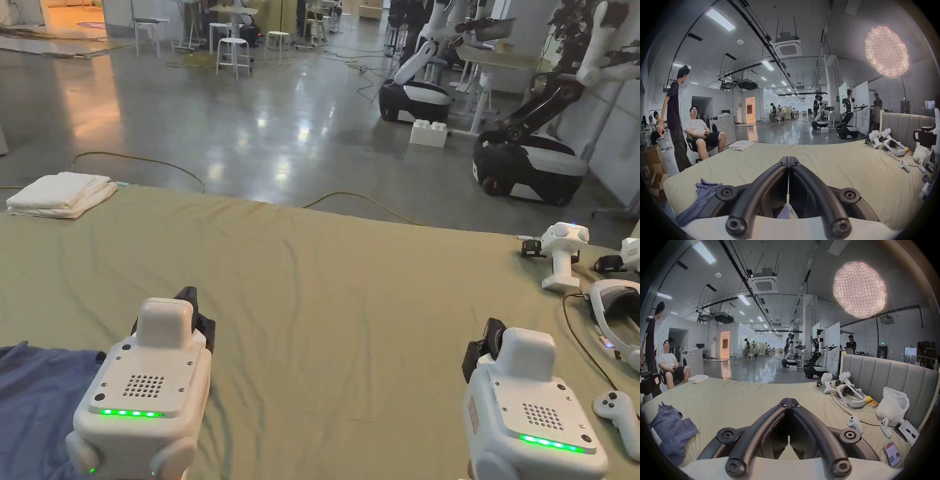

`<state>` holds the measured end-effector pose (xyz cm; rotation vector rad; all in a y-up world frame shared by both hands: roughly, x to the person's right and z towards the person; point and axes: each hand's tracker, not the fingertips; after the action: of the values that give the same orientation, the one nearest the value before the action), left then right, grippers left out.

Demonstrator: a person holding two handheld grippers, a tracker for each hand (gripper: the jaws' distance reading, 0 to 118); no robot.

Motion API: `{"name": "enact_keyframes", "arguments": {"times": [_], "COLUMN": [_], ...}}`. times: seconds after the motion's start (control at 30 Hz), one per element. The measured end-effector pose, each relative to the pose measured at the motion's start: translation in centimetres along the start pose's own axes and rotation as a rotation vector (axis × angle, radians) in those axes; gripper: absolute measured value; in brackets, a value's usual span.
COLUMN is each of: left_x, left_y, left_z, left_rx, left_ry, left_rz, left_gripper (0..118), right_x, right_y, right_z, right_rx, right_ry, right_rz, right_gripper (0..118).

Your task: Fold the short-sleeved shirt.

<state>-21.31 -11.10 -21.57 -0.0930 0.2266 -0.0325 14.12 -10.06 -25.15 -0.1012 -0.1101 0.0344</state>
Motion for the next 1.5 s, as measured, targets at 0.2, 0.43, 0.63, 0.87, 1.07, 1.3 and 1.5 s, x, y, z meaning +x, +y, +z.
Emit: {"name": "enact_keyframes", "arguments": {"times": [0.2, 0.43, 0.63, 0.87, 1.07, 1.3, 1.5], "left_x": [-2.5, -1.3, 4.2, 3.5, 0.0, -1.6, -1.2], "left_y": [0.3, 1.8, -1.1, -1.1, 1.6, 1.4, 2.1], "left_z": [-0.4, -0.5, -1.0, -0.9, -0.8, 0.1, 0.1], "left_rx": [-0.039, -0.001, 0.041, 0.014, -0.067, -0.048, -0.065], "left_ry": [-0.071, -0.035, -0.006, -0.012, -0.074, -0.048, -0.111], "left_rz": [0.361, 0.117, -0.991, -0.952, -0.130, 0.336, 0.218], "left_gripper": [1, 1, 1, 1, 1, 1, 1], "right_x": [2.5, 3.6, -2.4, -2.5, -0.8, 1.3, 1.2], "right_y": [0.9, 2.2, -0.6, -1.4, 0.9, 1.2, 2.0], "right_z": [0.0, -1.1, -0.7, 0.0, 0.1, 0.1, 0.0], "right_rx": [-0.021, -0.005, 0.121, 0.164, 0.018, -0.007, -0.016], "right_ry": [0.006, 0.004, 0.032, 0.009, 0.052, -0.031, -0.026], "right_rz": [-0.337, -0.300, 0.942, 1.111, 0.409, -0.134, -0.118], "right_gripper": [0, 0, 0, 0, 0, 0, 0]}}
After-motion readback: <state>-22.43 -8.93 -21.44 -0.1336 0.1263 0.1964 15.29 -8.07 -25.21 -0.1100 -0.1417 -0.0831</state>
